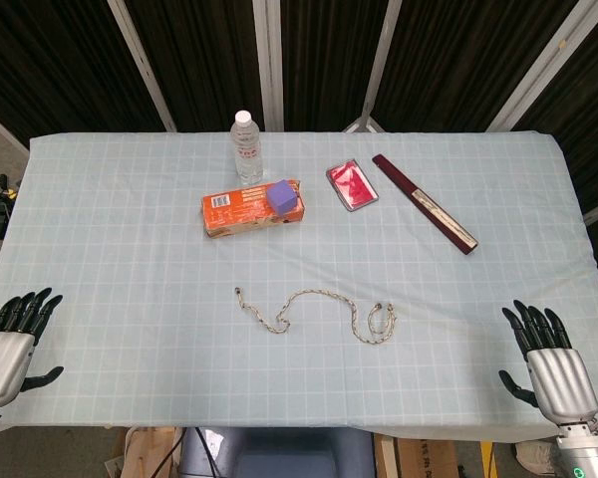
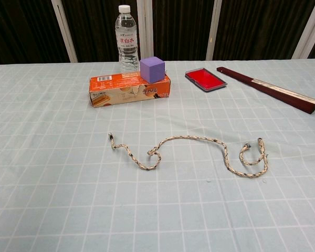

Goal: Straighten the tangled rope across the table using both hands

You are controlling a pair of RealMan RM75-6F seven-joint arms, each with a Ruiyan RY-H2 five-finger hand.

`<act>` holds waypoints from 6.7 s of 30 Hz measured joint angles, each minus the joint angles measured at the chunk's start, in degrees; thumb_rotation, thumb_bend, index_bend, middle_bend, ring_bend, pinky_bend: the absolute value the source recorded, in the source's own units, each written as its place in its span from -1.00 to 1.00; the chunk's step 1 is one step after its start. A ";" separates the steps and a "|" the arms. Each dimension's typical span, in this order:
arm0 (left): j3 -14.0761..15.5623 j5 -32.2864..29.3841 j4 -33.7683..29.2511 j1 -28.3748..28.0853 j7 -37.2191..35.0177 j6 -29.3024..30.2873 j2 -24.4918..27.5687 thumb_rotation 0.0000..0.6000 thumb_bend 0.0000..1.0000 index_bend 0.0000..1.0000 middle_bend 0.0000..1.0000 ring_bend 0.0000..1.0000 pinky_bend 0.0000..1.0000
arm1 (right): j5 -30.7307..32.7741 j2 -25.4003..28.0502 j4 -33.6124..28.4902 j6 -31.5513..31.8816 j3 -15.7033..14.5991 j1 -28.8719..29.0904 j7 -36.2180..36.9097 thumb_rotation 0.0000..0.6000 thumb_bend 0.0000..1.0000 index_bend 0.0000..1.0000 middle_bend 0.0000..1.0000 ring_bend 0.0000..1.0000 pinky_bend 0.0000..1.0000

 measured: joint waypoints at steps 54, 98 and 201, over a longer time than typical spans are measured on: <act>-1.85 -1.78 -0.63 -0.50 -2.37 0.44 -0.09 1.00 -1.00 -0.94 -1.00 -1.00 -1.00 | 2.33 -1.57 -7.55 -10.49 4.16 8.73 0.16 1.00 -0.44 -0.66 -0.93 -1.00 -1.00; -2.35 -2.67 1.07 -1.71 -6.02 -1.10 -0.41 1.00 -1.00 -0.91 -1.00 -1.00 -1.00 | 28.65 -23.52 -6.82 -16.95 6.68 24.71 -27.88 1.00 -0.44 -0.15 -0.83 -1.00 -1.00; -11.25 -14.01 -8.73 -19.39 15.28 -18.45 -5.05 1.00 -0.55 -0.27 -0.72 -1.00 -0.99 | 28.91 -13.92 -11.30 -14.86 10.87 22.24 -14.34 1.00 0.03 0.29 -0.69 -1.00 -1.00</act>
